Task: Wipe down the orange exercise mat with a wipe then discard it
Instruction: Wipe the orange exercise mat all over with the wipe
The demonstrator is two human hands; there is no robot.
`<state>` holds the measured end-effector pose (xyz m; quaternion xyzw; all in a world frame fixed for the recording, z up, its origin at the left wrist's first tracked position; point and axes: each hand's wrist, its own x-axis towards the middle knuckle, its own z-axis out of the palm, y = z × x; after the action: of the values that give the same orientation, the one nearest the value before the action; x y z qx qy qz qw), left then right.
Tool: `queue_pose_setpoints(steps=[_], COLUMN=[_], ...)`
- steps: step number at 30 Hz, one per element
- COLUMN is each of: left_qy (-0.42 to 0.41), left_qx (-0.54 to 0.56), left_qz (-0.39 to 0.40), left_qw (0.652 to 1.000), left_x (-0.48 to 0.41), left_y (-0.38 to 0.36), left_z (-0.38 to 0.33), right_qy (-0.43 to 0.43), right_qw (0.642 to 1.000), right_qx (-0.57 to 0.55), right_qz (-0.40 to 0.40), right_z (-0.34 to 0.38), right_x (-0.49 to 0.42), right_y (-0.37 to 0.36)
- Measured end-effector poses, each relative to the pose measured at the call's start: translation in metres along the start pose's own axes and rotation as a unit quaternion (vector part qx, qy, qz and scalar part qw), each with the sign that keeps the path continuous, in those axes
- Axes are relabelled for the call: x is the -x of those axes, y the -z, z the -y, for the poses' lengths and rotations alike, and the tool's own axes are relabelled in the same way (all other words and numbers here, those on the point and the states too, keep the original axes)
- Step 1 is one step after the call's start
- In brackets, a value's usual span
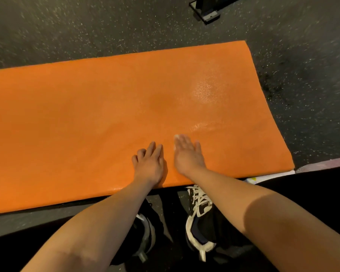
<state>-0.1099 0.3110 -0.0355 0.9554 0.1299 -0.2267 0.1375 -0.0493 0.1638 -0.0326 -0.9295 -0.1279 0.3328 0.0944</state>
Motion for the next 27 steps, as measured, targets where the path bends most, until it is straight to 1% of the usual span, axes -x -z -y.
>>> queue_pose_setpoints(steps=[2,3,4,5,8,10,11,12,15,16,17,19,22,23,24,25,26,27], left_qy=[0.004,0.007,0.010,0.012,0.006,0.004,0.005,0.005,0.003,0.002,0.000,-0.006,-0.021,-0.024,-0.025,-0.027,-0.028,-0.028], left_qx=[0.003,0.003,0.006,0.013,0.025,0.029,0.032,0.033,0.029,0.030,0.033,0.036,0.031,0.035,0.040,0.041,0.037,0.034], left_qz=[-0.006,-0.013,-0.023,-0.032,-0.038,-0.044,-0.048,-0.048,-0.043,-0.035,-0.027,-0.014,-0.009,-0.010,-0.010,-0.010,-0.009,-0.007], left_qw=[1.000,1.000,1.000,0.999,0.999,0.999,0.998,0.998,0.999,0.999,0.999,0.999,0.999,0.999,0.999,0.999,0.999,0.999], left_x=[-0.001,-0.004,-0.008,-0.014,-0.033,-0.037,-0.036,-0.034,-0.026,-0.026,-0.027,-0.027,-0.022,-0.020,-0.017,-0.015,-0.013,-0.011], left_y=[-0.004,-0.004,-0.004,-0.001,0.005,0.004,0.002,0.000,-0.008,-0.009,-0.009,-0.008,-0.009,-0.009,-0.010,-0.011,-0.012,-0.013], left_z=[0.001,0.002,0.001,0.001,0.002,0.006,0.008,0.008,0.008,0.008,0.009,0.010,0.011,0.012,0.012,0.013,0.012,0.012], right_qy=[-0.088,-0.106,-0.101,-0.071,0.072,0.119,0.120,0.100,-0.055,-0.089,-0.102,-0.074,0.049,0.080,0.092,0.081,0.047,-0.004], right_qw=[0.995,0.993,0.994,0.997,0.997,0.993,0.992,0.995,0.997,0.995,0.993,0.996,0.999,0.997,0.996,0.996,0.998,0.999], right_qx=[-0.030,-0.035,-0.037,-0.038,-0.012,0.012,0.022,0.029,0.000,-0.004,-0.005,-0.021,-0.012,0.005,0.019,0.027,0.028,0.021], right_qz=[-0.019,-0.023,-0.022,-0.014,0.021,0.016,0.006,-0.006,-0.045,-0.049,-0.052,-0.040,-0.002,0.003,0.002,-0.005,-0.015,-0.025], right_z=[-0.013,-0.012,-0.005,0.006,0.036,0.034,0.027,0.018,-0.009,-0.011,-0.008,0.007,0.028,0.027,0.020,0.011,0.002,-0.007], right_x=[-0.015,-0.020,-0.021,-0.022,-0.018,-0.024,-0.030,-0.034,-0.044,-0.044,-0.043,-0.034,-0.013,-0.007,-0.004,-0.004,-0.003,-0.003], right_y=[0.007,0.009,0.008,0.005,-0.008,-0.011,-0.009,-0.005,0.010,0.012,0.013,0.008,-0.010,-0.014,-0.015,-0.014,-0.011,-0.006])
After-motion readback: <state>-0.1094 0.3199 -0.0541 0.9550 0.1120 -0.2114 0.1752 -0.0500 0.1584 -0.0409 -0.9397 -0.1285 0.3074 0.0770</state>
